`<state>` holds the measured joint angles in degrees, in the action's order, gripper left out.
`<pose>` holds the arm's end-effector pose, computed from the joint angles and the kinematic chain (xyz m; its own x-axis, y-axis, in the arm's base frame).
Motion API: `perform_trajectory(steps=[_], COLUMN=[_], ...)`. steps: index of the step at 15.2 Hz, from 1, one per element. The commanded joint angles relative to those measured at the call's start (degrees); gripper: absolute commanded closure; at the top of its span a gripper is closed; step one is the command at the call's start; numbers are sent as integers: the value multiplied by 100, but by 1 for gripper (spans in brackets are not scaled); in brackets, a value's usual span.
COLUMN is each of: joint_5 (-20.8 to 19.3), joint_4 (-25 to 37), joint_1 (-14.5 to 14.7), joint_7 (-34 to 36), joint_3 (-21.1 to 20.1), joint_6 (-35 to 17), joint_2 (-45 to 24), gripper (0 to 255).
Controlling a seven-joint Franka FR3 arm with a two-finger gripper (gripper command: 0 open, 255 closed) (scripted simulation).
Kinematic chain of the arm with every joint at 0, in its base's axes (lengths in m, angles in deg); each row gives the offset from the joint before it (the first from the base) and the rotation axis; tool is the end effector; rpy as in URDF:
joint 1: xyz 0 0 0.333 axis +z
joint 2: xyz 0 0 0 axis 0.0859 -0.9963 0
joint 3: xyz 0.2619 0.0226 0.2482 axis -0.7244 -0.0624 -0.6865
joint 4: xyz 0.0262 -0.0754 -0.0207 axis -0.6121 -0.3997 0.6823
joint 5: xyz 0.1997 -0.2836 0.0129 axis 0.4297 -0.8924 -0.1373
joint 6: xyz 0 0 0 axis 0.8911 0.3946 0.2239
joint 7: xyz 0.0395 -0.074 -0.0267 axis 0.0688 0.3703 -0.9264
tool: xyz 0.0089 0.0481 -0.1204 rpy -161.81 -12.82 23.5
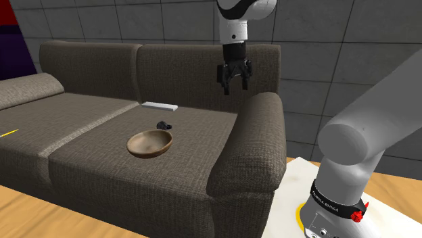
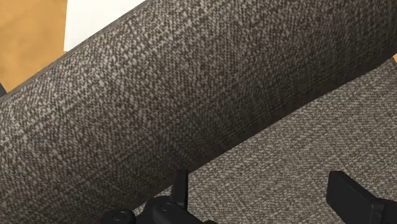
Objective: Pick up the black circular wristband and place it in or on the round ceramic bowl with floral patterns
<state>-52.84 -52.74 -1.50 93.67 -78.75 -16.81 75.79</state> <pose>0.3037 0.0850 0.5426 0.9853 0.1059 -0.1337 0.1097 -0.9937 0.0220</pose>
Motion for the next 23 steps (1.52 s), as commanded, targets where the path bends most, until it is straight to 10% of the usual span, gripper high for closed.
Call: perform_trajectory(steps=[1, 13, 23], joint_5=[-35, -1134, -2392], joint_4=[238, 2281, 5147], joint_1=[35, 272, 1162], joint_7=[302, 2057, 3101], joint_3=[-244, -1173, -1131], joint_6=[-213, -646, 84], joint_2=[-450, -3267, -5973], gripper=[0, 0, 0])
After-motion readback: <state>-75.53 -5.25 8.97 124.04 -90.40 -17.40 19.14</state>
